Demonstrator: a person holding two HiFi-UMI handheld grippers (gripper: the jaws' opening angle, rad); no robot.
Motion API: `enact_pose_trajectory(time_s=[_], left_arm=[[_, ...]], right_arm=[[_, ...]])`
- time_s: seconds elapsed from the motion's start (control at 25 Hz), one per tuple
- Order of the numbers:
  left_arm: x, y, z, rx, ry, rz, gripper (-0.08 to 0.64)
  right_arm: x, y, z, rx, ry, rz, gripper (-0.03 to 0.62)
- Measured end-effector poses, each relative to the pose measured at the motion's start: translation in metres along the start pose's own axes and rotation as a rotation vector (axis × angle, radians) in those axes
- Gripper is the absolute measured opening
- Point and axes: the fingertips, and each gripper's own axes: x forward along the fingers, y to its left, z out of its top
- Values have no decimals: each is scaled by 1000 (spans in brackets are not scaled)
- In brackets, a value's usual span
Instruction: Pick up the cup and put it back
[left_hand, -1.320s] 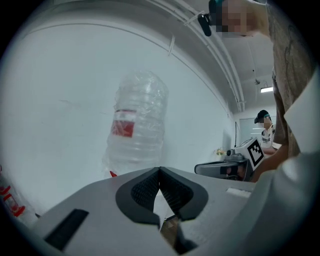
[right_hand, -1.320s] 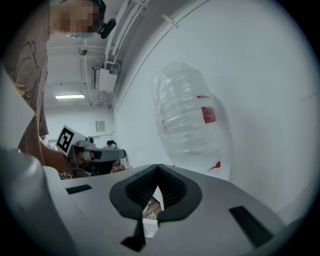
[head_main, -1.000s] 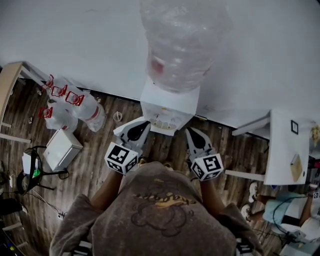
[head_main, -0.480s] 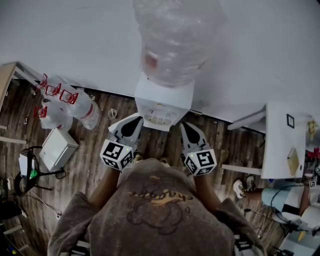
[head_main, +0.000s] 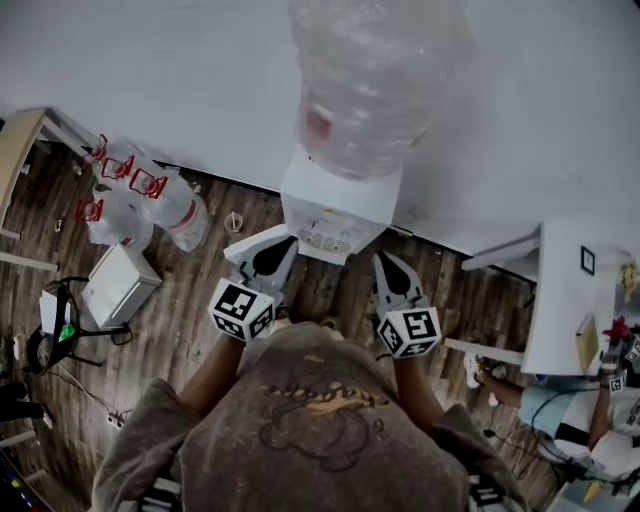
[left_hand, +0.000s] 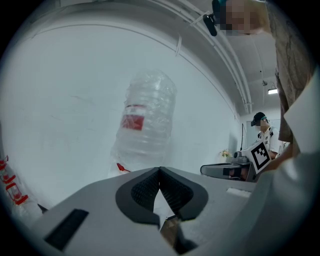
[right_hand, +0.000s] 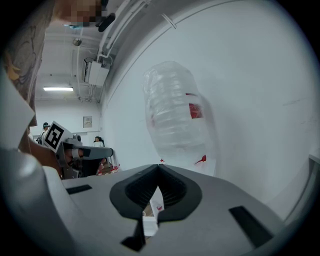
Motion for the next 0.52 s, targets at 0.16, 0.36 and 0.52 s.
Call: enact_pose_trajectory(time_s=[0.16, 0.36, 0.52], left_arm=[[3, 0, -2, -5, 5, 2, 2], [5, 2, -3, -12, 5, 10, 3], [9, 3, -3, -20, 0, 15, 3]], right_arm=[[2, -1, 2, -1, -6, 4, 3], [7, -2, -4, 9, 7, 11, 3], [10, -6, -6, 13, 6, 8, 3]])
